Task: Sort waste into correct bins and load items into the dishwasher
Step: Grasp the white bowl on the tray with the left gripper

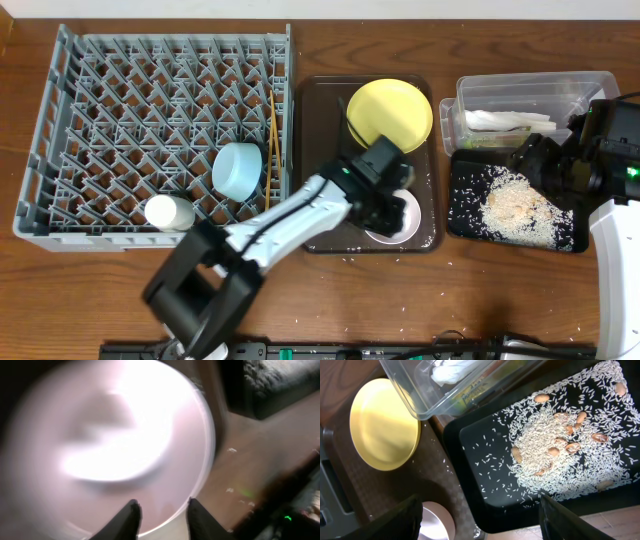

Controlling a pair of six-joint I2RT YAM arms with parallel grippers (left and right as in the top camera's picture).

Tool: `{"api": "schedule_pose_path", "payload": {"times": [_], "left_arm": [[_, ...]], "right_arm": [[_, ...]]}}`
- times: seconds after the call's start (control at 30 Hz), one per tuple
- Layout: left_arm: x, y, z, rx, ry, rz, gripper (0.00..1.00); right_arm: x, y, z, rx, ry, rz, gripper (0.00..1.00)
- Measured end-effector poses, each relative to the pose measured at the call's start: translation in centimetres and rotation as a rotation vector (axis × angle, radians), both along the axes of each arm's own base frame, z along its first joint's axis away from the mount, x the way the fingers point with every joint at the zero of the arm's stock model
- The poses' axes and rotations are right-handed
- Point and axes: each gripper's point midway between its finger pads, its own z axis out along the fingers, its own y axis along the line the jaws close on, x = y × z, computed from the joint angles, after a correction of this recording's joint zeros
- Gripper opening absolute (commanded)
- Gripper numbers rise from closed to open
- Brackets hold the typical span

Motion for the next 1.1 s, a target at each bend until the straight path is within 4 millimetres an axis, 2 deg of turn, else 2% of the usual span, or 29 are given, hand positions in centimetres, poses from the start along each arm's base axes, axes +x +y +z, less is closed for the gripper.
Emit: {"api": "schedule_pose_path", "payload": {"times": [0.13,0.2,0.27,0.4,0.5,0.53,0.6,0.63,0.8,0.9,0.97,1.07,1.1], "left_arm": [[4.1,4.6,1.3,0.113,-0.127,0.130,0.43],[5.5,5.9,1.0,0.156,-0.170,0.162,0.43],[6.1,6.7,0.2,0.198,-0.187,0.165,0.43],[5.8,6.7,-2.8,0.251,-0.148,0.132,0.40],[5.2,6.2,-5.1,0.251,-0.092,0.100,0.33],[5.0,6.0,-5.6,0.243,-0.078,0.088,0.25],[4.7,5.6,-6.0,0.227,-0.064,0.067,0.10],[4.7,5.4,-6.1,0.219,-0.065,0.061,0.08],[4.5,5.0,-6.0,0.200,-0.055,0.052,0.08],[4.4,5.8,-5.8,0.219,-0.041,0.061,0.08],[4.4,7.8,-4.8,0.276,-0.040,0.089,0.07],[5.8,11.5,-1.2,0.366,-0.132,0.165,0.07],[6.6,13.0,0.8,0.396,-0.197,0.205,0.08]], "right_arm": [[0.0,0.0,0.0,0.000,0.000,0.000,0.73],[0.0,0.0,0.0,0.000,0.000,0.000,0.73],[0.0,0.0,0.0,0.000,0.000,0.000,0.73],[0.0,0.0,0.0,0.000,0.000,0.000,0.73],[0.0,0.0,0.0,0.000,0.000,0.000,0.73],[0.0,0.0,0.0,0.000,0.000,0.000,0.73],[0.0,0.0,0.0,0.000,0.000,0.000,0.73],[0.0,0.0,0.0,0.000,0.000,0.000,0.73],[0.0,0.0,0.0,0.000,0.001,0.000,0.73],[-0.1,0.0,0.0,0.001,0.003,0.000,0.73],[-0.1,0.0,0.0,0.001,0.004,0.000,0.73],[-0.1,0.0,-0.1,0.001,0.005,0.000,0.73],[-0.1,0.0,-0.1,0.001,0.005,0.000,0.73]]}}
